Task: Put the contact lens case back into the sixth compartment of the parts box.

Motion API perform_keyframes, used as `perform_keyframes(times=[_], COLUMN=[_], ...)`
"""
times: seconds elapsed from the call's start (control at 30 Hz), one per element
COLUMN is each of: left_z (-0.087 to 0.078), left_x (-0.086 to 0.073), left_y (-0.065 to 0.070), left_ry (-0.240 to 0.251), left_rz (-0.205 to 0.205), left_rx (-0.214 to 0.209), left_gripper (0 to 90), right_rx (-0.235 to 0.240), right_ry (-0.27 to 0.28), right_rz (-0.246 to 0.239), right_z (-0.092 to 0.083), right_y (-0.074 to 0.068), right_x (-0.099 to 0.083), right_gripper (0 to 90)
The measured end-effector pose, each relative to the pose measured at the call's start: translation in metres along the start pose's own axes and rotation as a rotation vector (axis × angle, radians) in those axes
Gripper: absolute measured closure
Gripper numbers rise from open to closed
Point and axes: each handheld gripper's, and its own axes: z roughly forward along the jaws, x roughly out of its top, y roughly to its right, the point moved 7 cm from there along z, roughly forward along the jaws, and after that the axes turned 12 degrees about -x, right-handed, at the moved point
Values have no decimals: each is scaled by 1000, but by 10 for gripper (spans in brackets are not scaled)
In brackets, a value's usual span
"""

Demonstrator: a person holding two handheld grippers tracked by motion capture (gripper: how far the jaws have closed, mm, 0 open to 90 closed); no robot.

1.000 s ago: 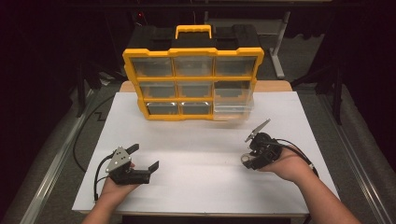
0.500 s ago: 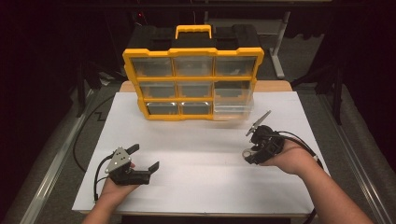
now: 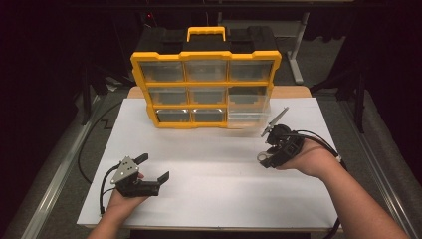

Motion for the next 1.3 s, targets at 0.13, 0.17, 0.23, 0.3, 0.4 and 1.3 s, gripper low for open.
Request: perform_keyframes(times=[0.13,0.17,0.23,0.3,0.4,1.3], left_z=[0,0,0,-1,0,1], left_x=[1,1,1,2,1,1], left_y=[1,1,1,1,1,2], left_ry=[11,11,14,19,8,6], left_rz=[0,-1,-1,-1,5,11], left_rx=[-2,-1,-3,-3,-6,-21], left_gripper=[3,3,3,3,3,3], right_rx=[-6,-10,-15,-16,-12,-48], right_ry=[-2,0,6,5,8,23], right_rz=[-11,-18,-23,-29,-37,-61], right_z=[-7,-9,-13,-16,-22,-63], right_y=[3,3,4,5,6,20], right_x=[4,5,8,10,14,37], right_gripper=[502,502,502,502,502,502])
